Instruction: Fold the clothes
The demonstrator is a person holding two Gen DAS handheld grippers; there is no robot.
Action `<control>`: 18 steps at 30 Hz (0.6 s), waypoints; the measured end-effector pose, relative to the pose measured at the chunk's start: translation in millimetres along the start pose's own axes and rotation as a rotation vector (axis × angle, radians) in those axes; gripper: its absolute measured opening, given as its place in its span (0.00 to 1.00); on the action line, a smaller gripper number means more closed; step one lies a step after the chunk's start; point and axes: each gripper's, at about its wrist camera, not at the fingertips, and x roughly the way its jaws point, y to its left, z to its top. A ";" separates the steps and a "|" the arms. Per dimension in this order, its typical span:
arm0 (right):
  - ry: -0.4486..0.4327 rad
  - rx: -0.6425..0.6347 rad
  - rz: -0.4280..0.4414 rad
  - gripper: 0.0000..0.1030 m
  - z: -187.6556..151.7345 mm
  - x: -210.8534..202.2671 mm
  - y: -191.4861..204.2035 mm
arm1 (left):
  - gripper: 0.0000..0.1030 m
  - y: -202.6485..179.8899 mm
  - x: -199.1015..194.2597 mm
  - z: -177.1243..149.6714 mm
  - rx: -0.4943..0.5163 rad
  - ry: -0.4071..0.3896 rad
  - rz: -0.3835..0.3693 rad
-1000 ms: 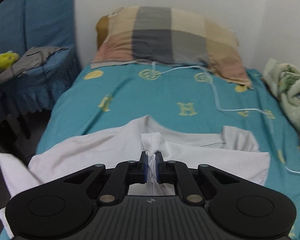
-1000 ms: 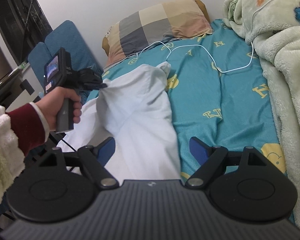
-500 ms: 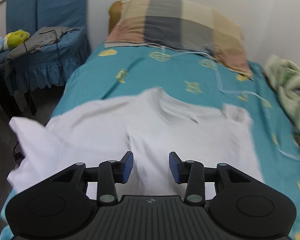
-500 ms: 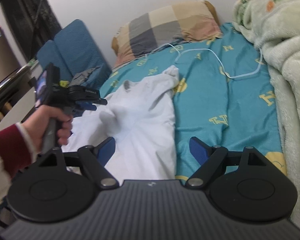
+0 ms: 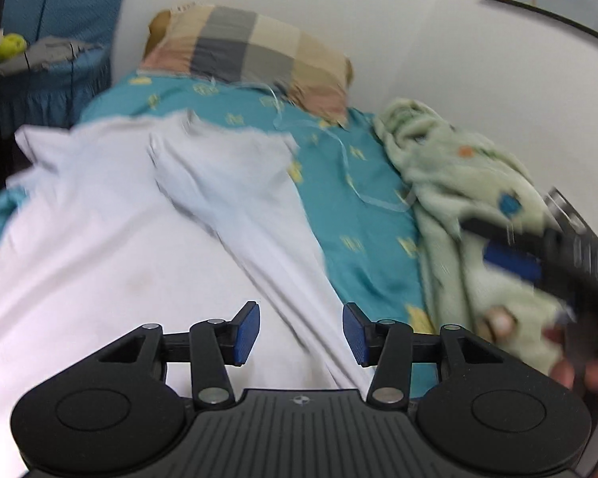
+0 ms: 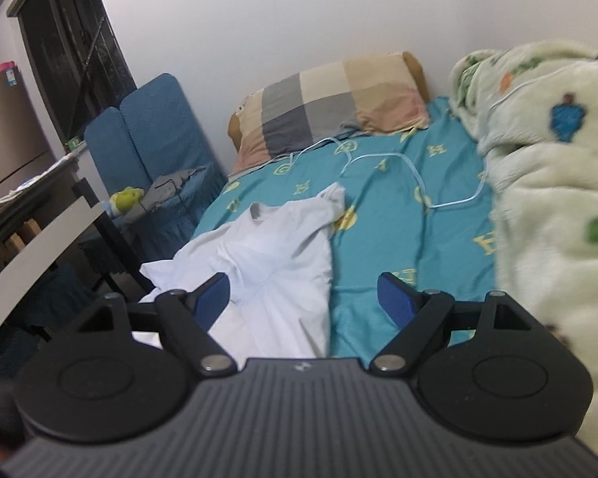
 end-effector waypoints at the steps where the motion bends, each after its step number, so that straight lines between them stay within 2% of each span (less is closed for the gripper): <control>1: 0.004 -0.003 -0.008 0.80 -0.8 -7.2 -0.7 | 0.46 -6.0 -2.7 -12.0 -0.004 0.015 -0.009; 5: 0.024 -0.009 -0.045 0.80 -5.3 -33.8 -5.3 | 0.44 -30.2 -10.1 -47.9 0.004 0.044 -0.059; 10: 0.033 0.071 -0.087 0.80 -10.3 -39.0 -22.7 | 0.37 -66.3 -3.2 -85.8 0.107 0.099 -0.144; 14: 0.037 0.082 -0.079 0.80 -11.3 -30.3 -25.1 | 0.35 -82.2 11.1 -103.2 0.156 0.148 -0.202; 18: 0.062 0.092 -0.065 0.80 -13.1 -19.1 -28.7 | 0.35 -85.5 30.6 -107.3 0.180 0.185 -0.202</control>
